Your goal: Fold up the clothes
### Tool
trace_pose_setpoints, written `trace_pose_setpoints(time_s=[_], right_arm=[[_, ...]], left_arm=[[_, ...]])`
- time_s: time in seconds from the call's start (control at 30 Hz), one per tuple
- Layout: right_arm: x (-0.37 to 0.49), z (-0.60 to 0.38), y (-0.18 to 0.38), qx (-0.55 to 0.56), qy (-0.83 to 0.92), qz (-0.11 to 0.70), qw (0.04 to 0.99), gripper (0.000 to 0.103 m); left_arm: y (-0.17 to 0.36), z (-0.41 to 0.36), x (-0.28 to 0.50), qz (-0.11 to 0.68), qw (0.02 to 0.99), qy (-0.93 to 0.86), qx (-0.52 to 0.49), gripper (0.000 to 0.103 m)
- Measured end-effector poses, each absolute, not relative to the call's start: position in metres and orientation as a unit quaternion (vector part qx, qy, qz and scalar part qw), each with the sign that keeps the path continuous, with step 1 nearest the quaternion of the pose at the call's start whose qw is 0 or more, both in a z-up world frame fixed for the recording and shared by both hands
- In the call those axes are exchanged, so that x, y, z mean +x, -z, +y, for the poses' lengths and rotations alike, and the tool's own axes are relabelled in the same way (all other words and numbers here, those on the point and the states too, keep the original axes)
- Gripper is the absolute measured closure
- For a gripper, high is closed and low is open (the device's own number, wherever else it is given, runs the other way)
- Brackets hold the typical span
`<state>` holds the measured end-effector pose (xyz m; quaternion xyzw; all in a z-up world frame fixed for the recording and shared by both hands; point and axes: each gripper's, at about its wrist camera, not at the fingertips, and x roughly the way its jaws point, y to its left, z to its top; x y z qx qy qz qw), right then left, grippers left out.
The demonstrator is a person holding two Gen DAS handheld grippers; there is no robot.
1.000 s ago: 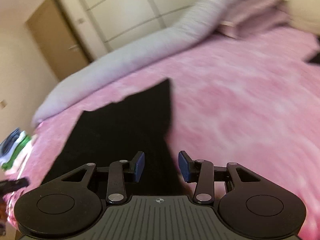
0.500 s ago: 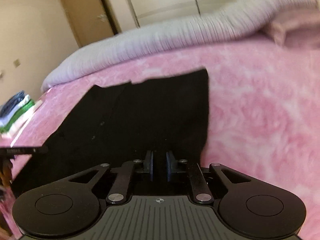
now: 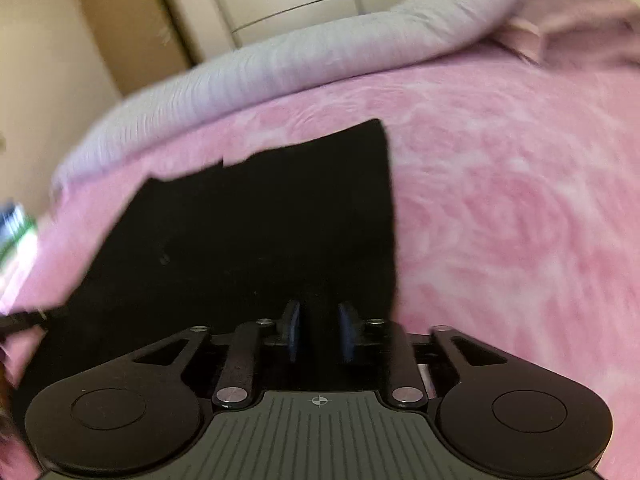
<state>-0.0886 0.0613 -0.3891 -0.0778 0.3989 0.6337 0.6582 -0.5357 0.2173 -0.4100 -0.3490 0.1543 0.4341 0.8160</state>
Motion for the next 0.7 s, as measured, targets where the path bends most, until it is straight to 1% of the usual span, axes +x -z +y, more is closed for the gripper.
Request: trace_pose_setpoints(time_s=[0.1,0.17,0.33,0.4,0.43,0.47,0.53,0.63,0.67,0.7], right_arm=[[-0.06,0.035,0.387,-0.023,-0.617,0.431,0.658,0.072],[-0.04,0.024,0.388,-0.001,-0.596,0.451,0.665,0.072],[-0.021,0.042,0.399,0.061,-0.594,0.509,0.62,0.072],[-0.031,0.052,0.404,0.031,-0.595,0.5,0.628,0.072],[-0.036,0.058,0.406,0.013,-0.595,0.494,0.634,0.084],[-0.042,0.061,0.404,-0.014,-0.591,0.482,0.647,0.094],[-0.055,0.064,0.395,-0.074,-0.578,0.453,0.675,0.094],[-0.072,0.056,0.381,-0.144,-0.513,0.409,0.741,0.094],[-0.074,0.047,0.38,-0.169,-0.486,0.395,0.761,0.093],[-0.07,0.031,0.379,-0.154,-0.48,0.404,0.763,0.092]], left_arm=[[0.405,0.209,-0.554,0.153,0.813,-0.441,-0.348,0.088],[0.403,0.208,-0.558,0.151,0.811,-0.44,-0.355,0.088],[0.404,0.209,-0.552,0.15,0.814,-0.429,-0.361,0.088],[0.407,0.209,-0.545,0.158,0.818,-0.425,-0.353,0.088],[0.408,0.209,-0.541,0.165,0.818,-0.425,-0.35,0.088],[0.408,0.208,-0.54,0.169,0.818,-0.426,-0.347,0.088],[0.406,0.205,-0.54,0.175,0.819,-0.427,-0.341,0.088],[0.395,0.192,-0.555,0.176,0.814,-0.441,-0.334,0.088],[0.391,0.185,-0.563,0.175,0.812,-0.446,-0.333,0.086],[0.388,0.178,-0.572,0.174,0.809,-0.452,-0.333,0.083]])
